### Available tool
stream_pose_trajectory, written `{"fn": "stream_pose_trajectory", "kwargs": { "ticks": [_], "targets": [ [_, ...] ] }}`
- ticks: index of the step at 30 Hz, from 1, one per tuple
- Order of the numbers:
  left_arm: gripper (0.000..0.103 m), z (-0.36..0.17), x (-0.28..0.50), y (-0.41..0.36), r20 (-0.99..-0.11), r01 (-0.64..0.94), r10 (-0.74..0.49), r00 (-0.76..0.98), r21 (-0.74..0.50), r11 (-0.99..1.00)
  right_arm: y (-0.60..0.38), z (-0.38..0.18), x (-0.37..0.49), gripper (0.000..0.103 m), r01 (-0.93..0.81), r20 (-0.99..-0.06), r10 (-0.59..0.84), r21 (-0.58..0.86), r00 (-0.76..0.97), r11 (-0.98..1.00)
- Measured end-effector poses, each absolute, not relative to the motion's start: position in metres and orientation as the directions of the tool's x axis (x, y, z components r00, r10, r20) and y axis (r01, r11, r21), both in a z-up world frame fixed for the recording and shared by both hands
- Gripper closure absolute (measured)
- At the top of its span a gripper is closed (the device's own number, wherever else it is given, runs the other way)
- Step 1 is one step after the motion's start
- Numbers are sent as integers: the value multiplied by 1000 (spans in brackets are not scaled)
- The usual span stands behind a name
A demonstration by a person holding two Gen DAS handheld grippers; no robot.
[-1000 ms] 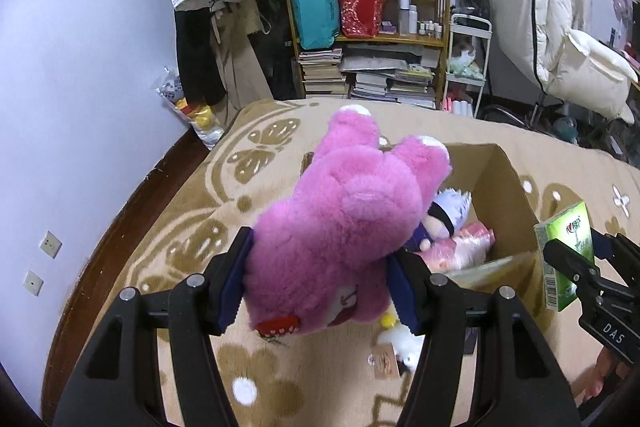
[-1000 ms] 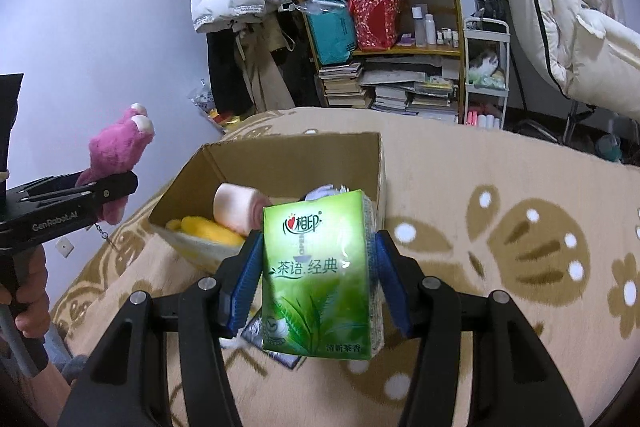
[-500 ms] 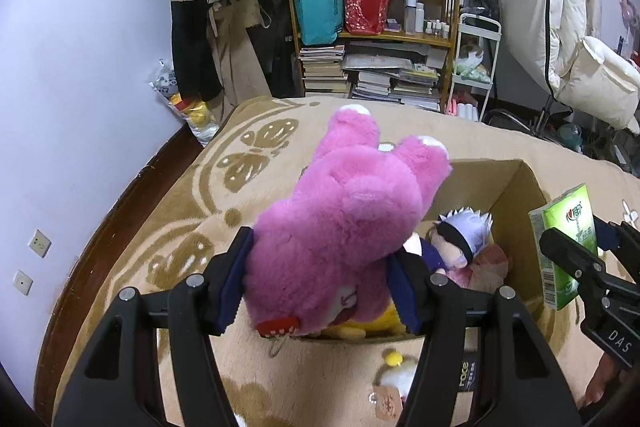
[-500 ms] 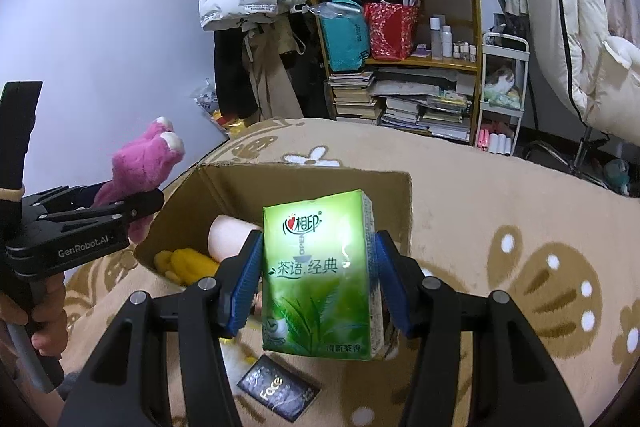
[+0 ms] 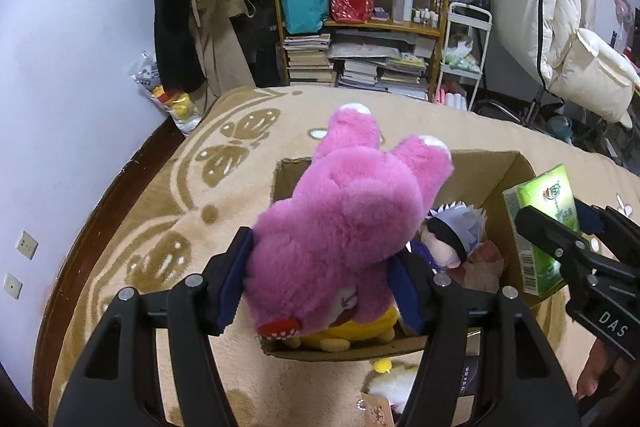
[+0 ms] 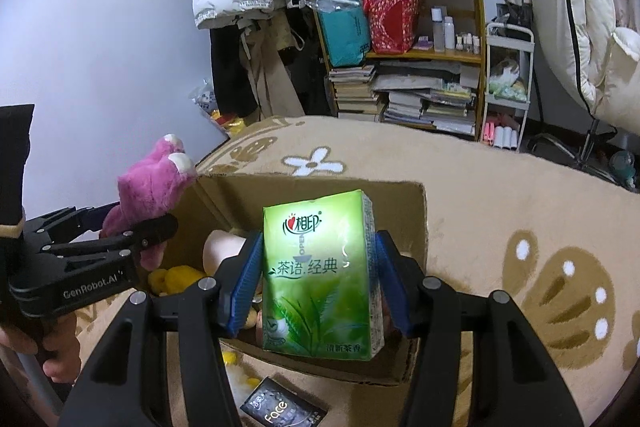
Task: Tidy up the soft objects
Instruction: 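Carry both items over the box and open both grippers to drop them, then move both grippers back down toward the white fluffy plush and black tissue pack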
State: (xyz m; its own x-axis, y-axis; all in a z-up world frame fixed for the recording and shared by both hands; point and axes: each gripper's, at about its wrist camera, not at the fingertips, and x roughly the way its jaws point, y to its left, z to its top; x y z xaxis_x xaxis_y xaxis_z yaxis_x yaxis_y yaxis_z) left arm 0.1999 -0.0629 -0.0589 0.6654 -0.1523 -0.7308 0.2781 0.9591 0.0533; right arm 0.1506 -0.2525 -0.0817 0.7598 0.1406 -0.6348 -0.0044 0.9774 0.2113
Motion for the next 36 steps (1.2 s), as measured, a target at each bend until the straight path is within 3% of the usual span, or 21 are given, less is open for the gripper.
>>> {"fn": "stream_pose_trajectory", "kwargs": {
  "ticks": [3,9,16,19,26,28,36],
  "targets": [
    [38,-63,200,-66,-739,282,-145,658,63,957,-250,-85,153,44,-6,-649,137,200,748,980],
    [25,-66,201,-67,-748,277,-125,652,81,957,-251,-91,151,44,1,-668,129,190,733,982],
    [10,-61,196,-66,-740,281,-128,660,85,956,-259,-82,143,25,25,-662,122,209,739,978],
    [8,-55,190,-65,-723,292,-149,674,75,953,-260,-78,135,14,30,-655,117,209,747,977],
    [8,-49,173,-61,-720,291,-123,683,114,950,-260,-72,119,11,34,-653,113,207,749,978],
    [8,-48,166,-59,-719,291,-115,685,126,948,-259,-70,112,5,37,-652,108,205,751,978],
    [4,-44,140,-52,-728,275,-84,681,148,950,-255,-71,84,4,43,-654,102,202,750,979]
  ]
}}
